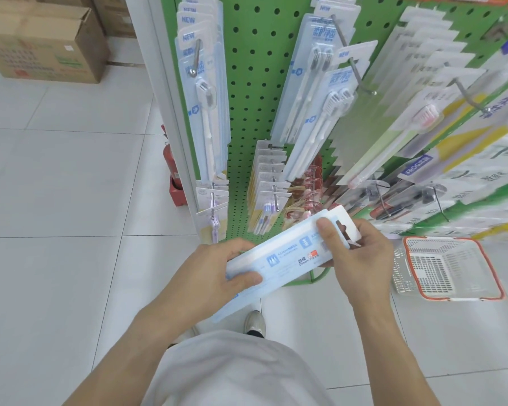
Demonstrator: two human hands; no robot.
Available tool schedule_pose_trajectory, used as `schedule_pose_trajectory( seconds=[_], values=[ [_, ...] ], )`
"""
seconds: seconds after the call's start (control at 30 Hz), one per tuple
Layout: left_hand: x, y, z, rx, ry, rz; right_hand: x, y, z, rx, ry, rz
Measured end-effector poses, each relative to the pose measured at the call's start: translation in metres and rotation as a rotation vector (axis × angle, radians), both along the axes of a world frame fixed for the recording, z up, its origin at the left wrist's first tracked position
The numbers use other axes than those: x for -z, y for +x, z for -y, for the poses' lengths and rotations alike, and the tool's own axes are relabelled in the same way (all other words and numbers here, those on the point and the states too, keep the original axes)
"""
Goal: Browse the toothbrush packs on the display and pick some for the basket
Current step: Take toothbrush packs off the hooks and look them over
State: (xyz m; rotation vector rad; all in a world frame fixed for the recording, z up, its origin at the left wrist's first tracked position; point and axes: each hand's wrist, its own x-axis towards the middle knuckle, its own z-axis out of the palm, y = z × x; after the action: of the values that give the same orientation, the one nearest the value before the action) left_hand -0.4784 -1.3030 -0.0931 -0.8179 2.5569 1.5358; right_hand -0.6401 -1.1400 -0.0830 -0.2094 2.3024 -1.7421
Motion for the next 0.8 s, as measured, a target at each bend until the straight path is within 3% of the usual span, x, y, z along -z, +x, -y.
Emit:
schedule_pose_trajectory(
  seconds=[0.1,0.3,0.67,0.8],
  values=[
    [0.001,0.004,0.005,0.036,-0.062,0.081,0.004,-0.007,-0.006,0.03,0.026,0.008],
    [0.002,0.011,0.012,0.162,0.007,0.118,0.016,-0.013,-0.017,0.059,0.075,0.039],
    [0.006,0.014,0.018,-0.051,0.102,-0.017,0.016,-0.015,-0.016,-0.089,0.092,0.106],
    [0.011,0.013,0.02,-0.034,-0.022,-0.014,0.014,-0.011,-0.014,-0.167,0.176,0.095]
  ],
)
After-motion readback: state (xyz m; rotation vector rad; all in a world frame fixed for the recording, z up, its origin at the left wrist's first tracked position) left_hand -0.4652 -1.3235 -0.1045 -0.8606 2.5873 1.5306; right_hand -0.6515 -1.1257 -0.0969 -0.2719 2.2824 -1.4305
